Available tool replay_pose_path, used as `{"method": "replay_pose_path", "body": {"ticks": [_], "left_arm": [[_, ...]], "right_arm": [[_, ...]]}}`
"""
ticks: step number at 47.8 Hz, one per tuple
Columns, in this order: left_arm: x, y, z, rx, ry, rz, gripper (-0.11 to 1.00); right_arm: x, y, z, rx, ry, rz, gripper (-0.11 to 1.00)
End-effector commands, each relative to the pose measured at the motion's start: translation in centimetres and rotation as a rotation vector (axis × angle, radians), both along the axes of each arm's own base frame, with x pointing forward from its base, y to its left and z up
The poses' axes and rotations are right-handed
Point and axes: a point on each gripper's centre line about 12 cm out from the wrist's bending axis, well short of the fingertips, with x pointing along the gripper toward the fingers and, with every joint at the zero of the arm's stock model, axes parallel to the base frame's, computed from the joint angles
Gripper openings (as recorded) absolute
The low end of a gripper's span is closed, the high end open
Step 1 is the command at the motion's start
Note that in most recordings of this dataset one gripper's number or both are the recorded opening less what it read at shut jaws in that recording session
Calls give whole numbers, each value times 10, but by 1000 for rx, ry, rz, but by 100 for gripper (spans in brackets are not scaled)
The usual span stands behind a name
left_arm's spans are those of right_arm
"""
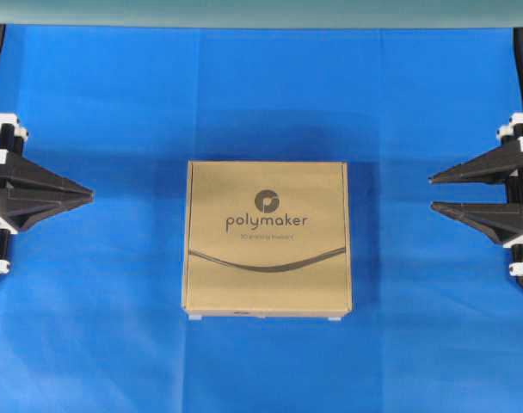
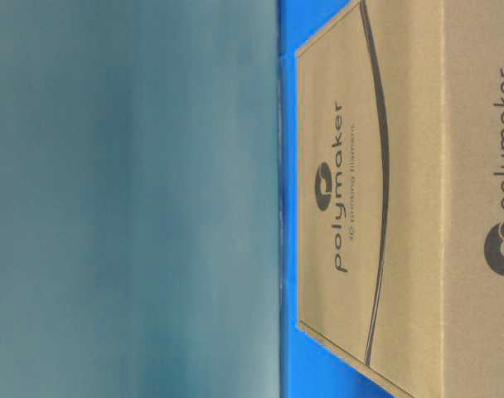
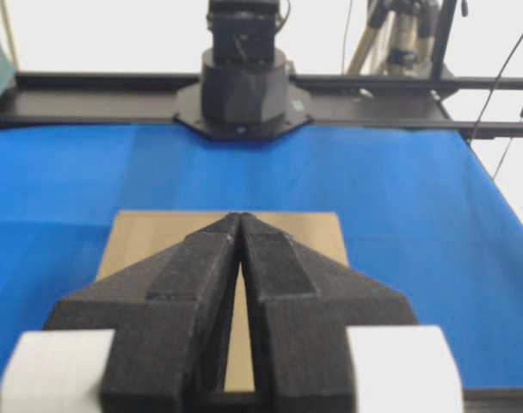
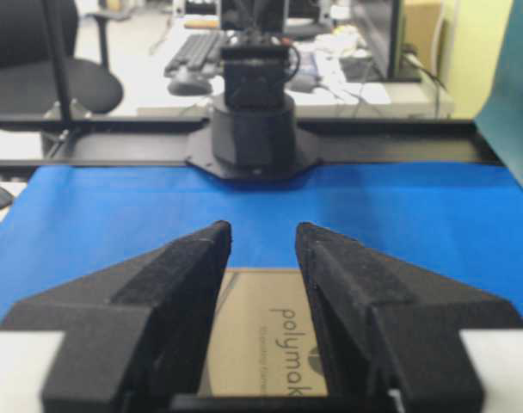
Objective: Lift up the cardboard box by clamping it between your arms.
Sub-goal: 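Move both grippers inward toward the left and right sides of the box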
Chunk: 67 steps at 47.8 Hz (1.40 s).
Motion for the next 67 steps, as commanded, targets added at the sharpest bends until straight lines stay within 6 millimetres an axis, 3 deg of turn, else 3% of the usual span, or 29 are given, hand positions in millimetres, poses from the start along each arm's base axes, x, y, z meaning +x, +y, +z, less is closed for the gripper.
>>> {"method": "replay_pose_path", "body": {"ticks": [1,4,7,12,23,37,43,53,55,59,67], "left_arm": [[9,1,9,-25,0,-1,5],[13,1,8,-45,21,-2,8],[17,0,8,-56,43,-4,2],[24,0,3,-62,106,-3,1],[36,0,-7,-51,294,4,1],[46,0,-28,-42,546,13,1],[53,-1,-33,-36,578,8,1],[60,-1,-43,-45,659,13,2],[61,0,-46,-50,682,17,8],[64,0,-51,-54,724,20,30],[67,1,-61,-69,775,32,77]], "right_arm": [[4,-2,6,9,-3,-11,14],[5,-3,-1,40,50,-17,12],[7,-3,-6,73,134,-20,7],[8,-2,-11,82,252,-16,2],[8,-3,-19,78,491,-19,2],[11,-3,-47,64,783,-20,2],[14,-3,-58,66,866,-22,2],[20,-5,-70,34,960,-24,12],[21,-5,-72,25,969,-23,17],[24,-6,-75,13,986,-20,35],[26,-6,-85,11,1054,-19,82]]}}
